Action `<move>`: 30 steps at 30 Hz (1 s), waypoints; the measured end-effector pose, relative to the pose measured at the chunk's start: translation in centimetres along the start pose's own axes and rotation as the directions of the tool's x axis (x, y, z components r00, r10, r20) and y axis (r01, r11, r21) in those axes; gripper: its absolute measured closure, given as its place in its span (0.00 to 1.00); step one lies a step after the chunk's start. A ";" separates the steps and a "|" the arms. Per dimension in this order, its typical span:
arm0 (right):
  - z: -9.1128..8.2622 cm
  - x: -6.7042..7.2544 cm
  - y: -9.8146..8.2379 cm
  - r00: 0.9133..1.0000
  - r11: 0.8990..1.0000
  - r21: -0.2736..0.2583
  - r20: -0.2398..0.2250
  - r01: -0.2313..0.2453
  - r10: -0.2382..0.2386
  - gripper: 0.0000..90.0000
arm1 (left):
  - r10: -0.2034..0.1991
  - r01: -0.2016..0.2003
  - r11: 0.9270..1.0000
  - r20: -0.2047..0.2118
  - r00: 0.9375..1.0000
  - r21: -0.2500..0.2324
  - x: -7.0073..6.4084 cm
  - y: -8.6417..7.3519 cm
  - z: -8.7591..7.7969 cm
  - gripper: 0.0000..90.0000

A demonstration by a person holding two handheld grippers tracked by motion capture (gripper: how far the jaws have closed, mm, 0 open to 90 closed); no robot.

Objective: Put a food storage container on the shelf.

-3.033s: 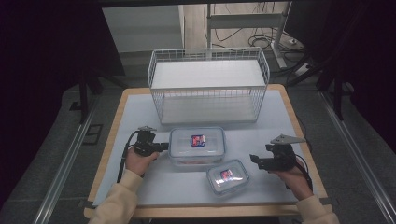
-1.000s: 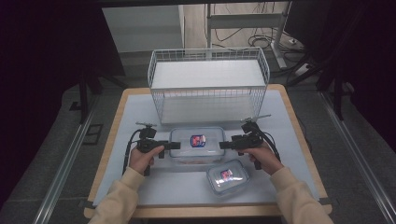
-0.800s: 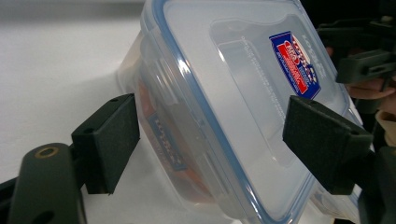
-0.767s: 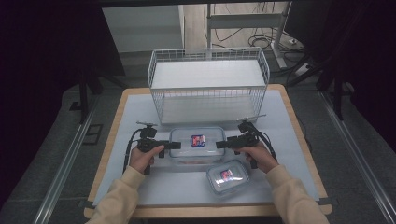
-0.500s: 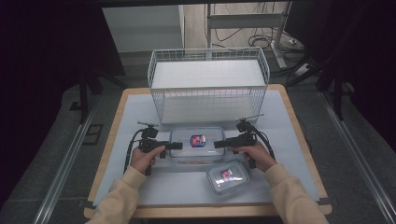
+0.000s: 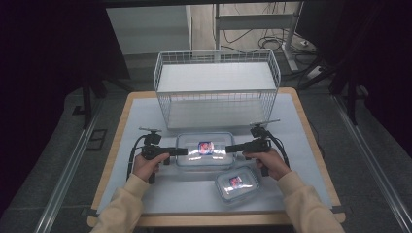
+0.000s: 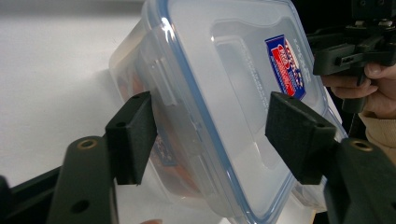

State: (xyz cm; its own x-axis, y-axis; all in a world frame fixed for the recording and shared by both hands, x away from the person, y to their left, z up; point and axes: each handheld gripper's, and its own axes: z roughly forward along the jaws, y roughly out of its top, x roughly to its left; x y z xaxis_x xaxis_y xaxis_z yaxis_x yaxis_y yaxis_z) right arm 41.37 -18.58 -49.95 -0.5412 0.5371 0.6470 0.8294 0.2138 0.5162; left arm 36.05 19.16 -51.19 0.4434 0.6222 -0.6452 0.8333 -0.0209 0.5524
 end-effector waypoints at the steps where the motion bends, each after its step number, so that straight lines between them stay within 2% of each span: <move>1: -0.1 0.1 0.0 1.000 1.000 0.001 0.003 0.000 0.000 0.46 | 0.002 -0.002 1.000 0.005 1.000 -0.002 0.0 0.0 -0.1 0.41; 2: -0.3 0.3 0.0 1.000 1.000 0.002 0.006 -0.003 0.003 0.49 | -0.003 0.004 1.000 0.023 1.000 -0.012 0.2 -0.1 -0.4 0.45; 4: -0.3 0.4 -0.1 1.000 1.000 0.002 0.010 0.006 -0.006 0.49 | -0.004 0.004 1.000 0.027 1.000 -0.015 0.2 -0.2 -0.4 0.46; 9: -0.4 0.6 -0.1 1.000 1.000 -0.008 0.018 0.007 -0.007 0.50 | 0.002 -0.001 1.000 0.024 1.000 -0.015 0.1 -0.2 -0.5 0.47; 18: -0.6 0.6 0.0 1.000 1.000 -0.027 -0.001 -0.009 0.009 0.55 | 0.006 -0.005 0.999 0.015 1.000 -0.043 0.0 -0.2 -0.9 0.50; 30: -0.9 1.0 0.1 1.000 0.998 -0.067 -0.004 0.016 -0.016 0.58 | 0.051 -0.052 0.996 -0.015 0.999 -0.073 -0.6 0.0 -1.5 0.53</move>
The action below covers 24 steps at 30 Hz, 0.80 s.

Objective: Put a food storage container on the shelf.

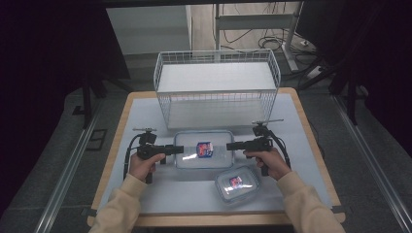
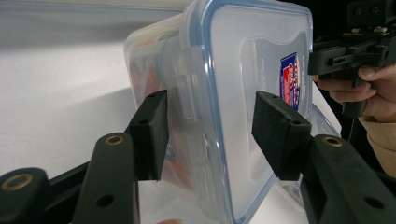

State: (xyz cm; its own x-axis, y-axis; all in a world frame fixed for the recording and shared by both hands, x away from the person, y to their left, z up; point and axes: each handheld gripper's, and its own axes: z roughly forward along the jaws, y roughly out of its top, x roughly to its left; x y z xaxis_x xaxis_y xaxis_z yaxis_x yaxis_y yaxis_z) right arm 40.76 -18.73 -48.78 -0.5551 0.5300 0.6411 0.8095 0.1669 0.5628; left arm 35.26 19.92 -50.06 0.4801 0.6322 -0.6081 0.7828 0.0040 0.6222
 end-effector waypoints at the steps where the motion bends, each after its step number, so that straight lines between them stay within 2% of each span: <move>1: 0.0 0.1 0.0 1.000 1.000 -0.002 0.001 0.006 -0.006 0.58 | 0.003 -0.003 1.000 -0.002 1.000 -0.004 -0.1 0.0 0.0 0.53; 5: -0.1 0.1 0.0 1.000 1.000 -0.010 0.002 0.016 -0.016 0.58 | 0.014 -0.014 1.000 -0.004 1.000 -0.014 -0.3 0.1 -0.1 0.54; 12: -0.3 0.4 0.1 0.999 0.999 -0.035 -0.005 0.040 -0.040 0.58 | 0.058 -0.059 0.998 -0.021 0.998 -0.033 -1.0 0.6 -0.7 0.54; 24: -2.3 1.9 0.9 0.992 0.988 -0.087 0.015 0.128 -0.127 0.58 | 0.134 -0.136 0.988 -0.025 0.991 -0.079 -3.0 1.5 -1.3 0.55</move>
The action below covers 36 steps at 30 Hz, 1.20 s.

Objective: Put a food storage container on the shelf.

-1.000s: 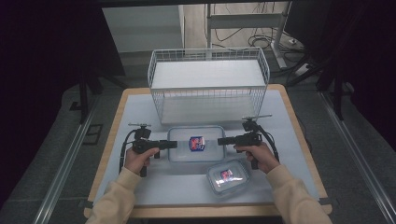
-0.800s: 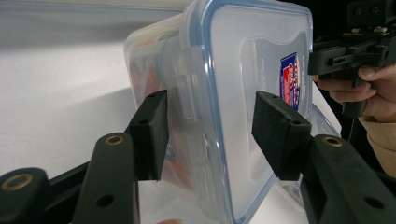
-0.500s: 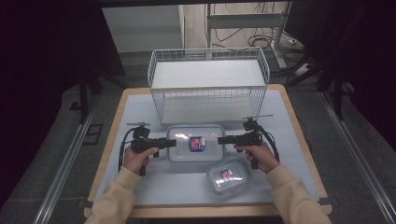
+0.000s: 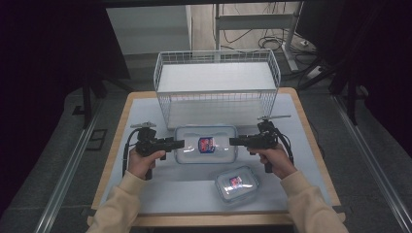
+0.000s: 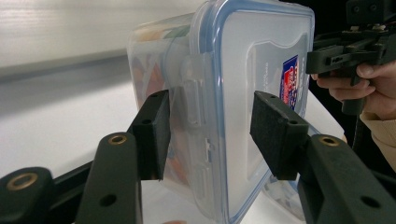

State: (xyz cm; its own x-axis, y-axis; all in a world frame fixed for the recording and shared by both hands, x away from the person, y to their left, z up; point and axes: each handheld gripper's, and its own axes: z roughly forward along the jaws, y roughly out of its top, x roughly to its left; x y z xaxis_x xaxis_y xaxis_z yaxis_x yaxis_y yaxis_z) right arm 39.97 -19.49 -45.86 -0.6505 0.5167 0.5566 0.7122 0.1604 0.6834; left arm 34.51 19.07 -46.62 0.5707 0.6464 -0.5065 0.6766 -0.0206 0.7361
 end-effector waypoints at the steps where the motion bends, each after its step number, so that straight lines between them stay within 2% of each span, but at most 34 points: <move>1: -0.2 0.1 0.1 1.000 1.000 -0.002 0.002 0.005 -0.005 0.58 | 0.004 -0.004 1.000 0.002 1.000 -0.003 -0.1 0.1 0.0 0.55; 11: -1.7 1.3 1.1 0.999 0.998 -0.038 0.015 0.045 -0.044 0.58 | 0.042 -0.042 0.999 0.008 0.999 -0.031 -1.4 1.6 -0.6 0.55; 14: -2.3 1.8 1.8 0.997 0.996 -0.047 0.028 0.072 -0.071 0.57 | 0.048 -0.047 0.998 0.013 0.999 -0.042 -1.8 2.2 -0.7 0.55; 22: -3.9 3.3 4.0 0.992 0.987 -0.097 0.048 0.124 -0.120 0.57 | 0.093 -0.092 0.993 0.014 0.996 -0.069 -3.0 4.7 -1.6 0.55; 27: -4.6 3.9 5.1 0.990 0.984 -0.114 0.052 0.140 -0.135 0.57 | 0.119 -0.117 0.990 0.012 0.993 -0.082 -3.8 6.5 -2.2 0.56; 28: -4.9 4.1 5.6 0.989 0.982 -0.120 0.054 0.147 -0.141 0.57 | 0.121 -0.119 0.989 0.011 0.993 -0.085 -4.0 7.0 -2.3 0.56; 36: -5.6 4.2 7.1 0.986 0.979 -0.127 0.067 0.159 -0.151 0.57 | 0.129 -0.127 0.987 0.013 0.992 -0.094 -4.1 8.4 -2.1 0.56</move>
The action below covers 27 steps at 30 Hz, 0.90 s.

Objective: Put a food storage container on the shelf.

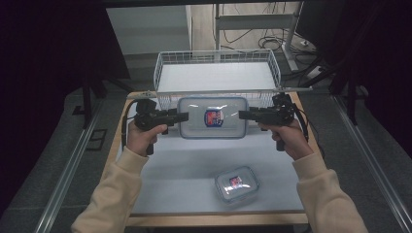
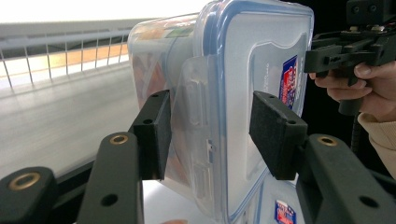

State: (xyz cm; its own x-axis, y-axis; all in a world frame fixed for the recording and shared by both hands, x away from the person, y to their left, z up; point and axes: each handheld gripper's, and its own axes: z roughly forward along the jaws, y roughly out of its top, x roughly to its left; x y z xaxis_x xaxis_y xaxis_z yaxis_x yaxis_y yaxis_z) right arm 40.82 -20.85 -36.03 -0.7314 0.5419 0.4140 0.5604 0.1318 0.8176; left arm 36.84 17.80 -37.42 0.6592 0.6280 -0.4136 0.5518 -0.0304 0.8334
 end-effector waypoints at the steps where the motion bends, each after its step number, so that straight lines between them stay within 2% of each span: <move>1: -0.1 0.0 0.3 1.000 1.000 -0.001 0.003 0.001 -0.001 0.57 | 0.005 -0.005 1.000 0.002 1.000 -0.003 0.0 0.3 0.1 0.56; 4: -0.2 -0.1 0.7 1.000 1.000 -0.003 0.005 0.002 -0.002 0.57 | 0.002 -0.002 1.000 0.003 1.000 -0.004 0.0 0.7 0.1 0.56; 9: -0.6 0.1 1.6 1.000 1.000 -0.023 0.013 0.011 -0.011 0.57 | 0.022 -0.022 1.000 0.017 1.000 -0.018 0.1 2.0 0.2 0.56; 12: -0.9 0.1 2.7 1.000 1.000 -0.025 0.017 0.015 -0.014 0.57 | 0.023 -0.023 0.999 0.015 1.000 -0.022 0.0 2.8 0.2 0.56; 16: -1.1 0.1 3.6 1.000 0.999 -0.028 0.021 0.019 -0.018 0.57 | 0.040 -0.039 0.999 0.022 0.999 -0.027 0.2 4.1 0.3 0.56; 18: -1.2 0.0 4.6 0.999 0.999 -0.042 0.025 0.026 -0.025 0.57 | 0.042 -0.041 0.999 0.021 0.999 -0.031 0.3 4.8 0.4 0.56; 22: -1.2 -0.2 5.4 0.999 0.999 -0.044 0.028 0.027 -0.026 0.57 | 0.043 -0.042 0.999 0.023 0.999 -0.033 0.6 5.9 0.6 0.56; 27: -1.2 -1.0 7.1 0.999 0.999 -0.044 0.035 0.016 -0.015 0.57 | 0.049 -0.048 0.999 0.025 0.999 -0.017 1.3 8.0 1.3 0.56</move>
State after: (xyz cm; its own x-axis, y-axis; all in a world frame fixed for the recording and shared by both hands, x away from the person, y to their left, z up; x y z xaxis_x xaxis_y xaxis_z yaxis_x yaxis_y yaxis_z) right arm 45.11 -21.43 -30.19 -0.7256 0.5686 0.3875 0.5308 0.1041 0.8411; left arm 42.72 17.37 -31.74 0.6976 0.6065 -0.3815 0.5105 -0.0472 0.8586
